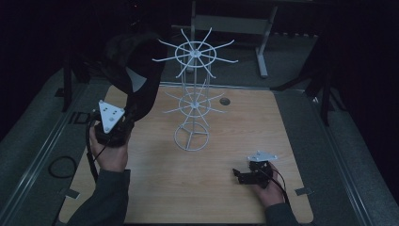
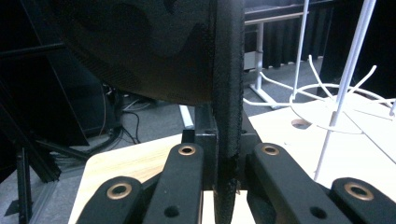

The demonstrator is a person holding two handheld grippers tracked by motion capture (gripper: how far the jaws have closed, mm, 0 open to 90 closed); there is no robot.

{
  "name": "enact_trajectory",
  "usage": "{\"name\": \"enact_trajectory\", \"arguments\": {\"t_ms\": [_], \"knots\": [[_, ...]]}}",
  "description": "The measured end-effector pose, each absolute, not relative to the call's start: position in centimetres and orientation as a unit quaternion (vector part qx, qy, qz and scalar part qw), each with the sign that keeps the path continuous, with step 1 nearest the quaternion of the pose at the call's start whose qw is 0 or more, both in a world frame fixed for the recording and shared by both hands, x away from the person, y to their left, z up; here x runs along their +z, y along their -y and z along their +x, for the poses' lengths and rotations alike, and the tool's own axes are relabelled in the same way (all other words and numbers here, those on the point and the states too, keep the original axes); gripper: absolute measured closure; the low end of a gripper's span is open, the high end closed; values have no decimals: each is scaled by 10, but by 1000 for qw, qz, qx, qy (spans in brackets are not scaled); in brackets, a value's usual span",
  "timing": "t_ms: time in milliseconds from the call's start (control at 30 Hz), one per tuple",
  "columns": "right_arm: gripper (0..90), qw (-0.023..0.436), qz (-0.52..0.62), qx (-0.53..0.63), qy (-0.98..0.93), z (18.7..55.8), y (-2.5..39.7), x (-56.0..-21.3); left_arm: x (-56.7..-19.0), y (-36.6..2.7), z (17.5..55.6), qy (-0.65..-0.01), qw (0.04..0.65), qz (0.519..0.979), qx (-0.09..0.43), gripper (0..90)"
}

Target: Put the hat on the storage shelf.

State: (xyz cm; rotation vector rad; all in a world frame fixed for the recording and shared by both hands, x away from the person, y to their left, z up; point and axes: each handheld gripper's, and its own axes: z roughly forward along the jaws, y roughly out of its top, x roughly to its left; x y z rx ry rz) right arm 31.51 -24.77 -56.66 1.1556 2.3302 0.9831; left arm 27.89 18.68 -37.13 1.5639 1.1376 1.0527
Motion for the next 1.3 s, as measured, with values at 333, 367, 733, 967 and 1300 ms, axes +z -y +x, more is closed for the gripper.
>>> {"name": "enact_trajectory", "arguments": {"t_ms": [333, 367, 733, 967, 1300], "knots": [[119, 180, 409, 348, -824, 315, 248, -567, -379, -183, 274, -439, 465, 633, 436, 865], [118, 180, 409, 348, -824, 315, 248, -567, -381, -182, 273, -434, 468, 634, 437, 864], [118, 180, 409, 347, -824, 315, 248, -567, -398, -179, 276, -402, 473, 653, 434, 862], [118, 180, 409, 347, -824, 315, 248, -567, -404, -177, 278, -385, 463, 671, 432, 781], [118, 180, 408, 347, -825, 315, 248, -567, -405, -178, 281, -390, 472, 685, 394, 513]]}}
